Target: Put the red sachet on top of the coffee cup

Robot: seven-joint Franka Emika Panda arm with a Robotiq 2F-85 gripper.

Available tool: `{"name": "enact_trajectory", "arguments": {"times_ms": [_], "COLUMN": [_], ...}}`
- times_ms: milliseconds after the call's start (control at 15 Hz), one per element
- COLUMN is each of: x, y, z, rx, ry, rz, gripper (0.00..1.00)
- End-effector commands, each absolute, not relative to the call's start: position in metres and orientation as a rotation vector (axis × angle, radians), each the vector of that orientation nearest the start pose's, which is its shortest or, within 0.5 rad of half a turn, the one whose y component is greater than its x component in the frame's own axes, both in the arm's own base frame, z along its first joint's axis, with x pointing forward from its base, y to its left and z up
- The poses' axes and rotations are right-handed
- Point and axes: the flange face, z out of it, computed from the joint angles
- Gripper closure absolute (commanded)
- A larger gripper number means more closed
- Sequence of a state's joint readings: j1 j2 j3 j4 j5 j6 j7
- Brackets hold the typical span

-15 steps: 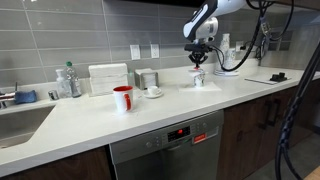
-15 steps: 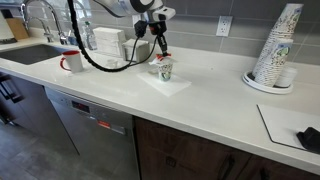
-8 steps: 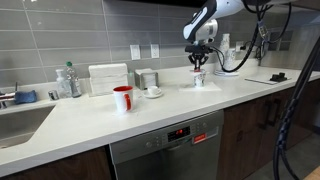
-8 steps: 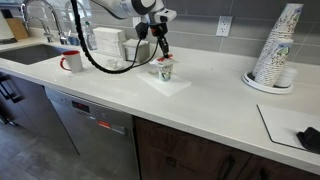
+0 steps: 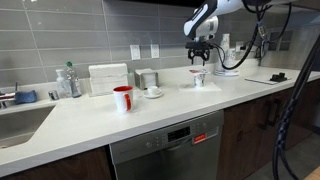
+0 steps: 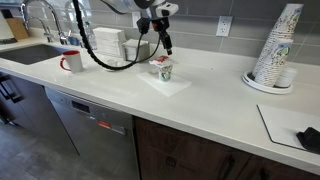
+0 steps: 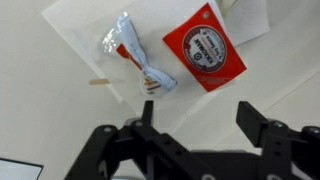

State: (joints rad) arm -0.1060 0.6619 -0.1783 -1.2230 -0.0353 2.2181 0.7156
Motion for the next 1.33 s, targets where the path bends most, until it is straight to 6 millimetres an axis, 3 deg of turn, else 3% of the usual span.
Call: {"name": "enact_trajectory", "arguments": {"times_ms": [0, 200, 467, 800, 1000, 1267], "x": [0.743, 0.727, 0.700, 0.651, 0.619, 0.587], "y": [-0.181, -0.178, -0.181, -0.164, -0.149, -0.133], "z": [0.441, 0.454, 0.481, 0.531, 0.554, 0.564], "rx": [-2.813, -2.838, -2.879, -2.932, -2.948, -2.993], "ry": [1.408, 1.391, 1.292, 0.915, 0.751, 0.483], "rz": [-0.502, -0.372, -0.327, -0.412, -0.370, -0.335], "gripper": [0.09, 0.01, 0.00, 0.00, 0.00, 0.00]}}
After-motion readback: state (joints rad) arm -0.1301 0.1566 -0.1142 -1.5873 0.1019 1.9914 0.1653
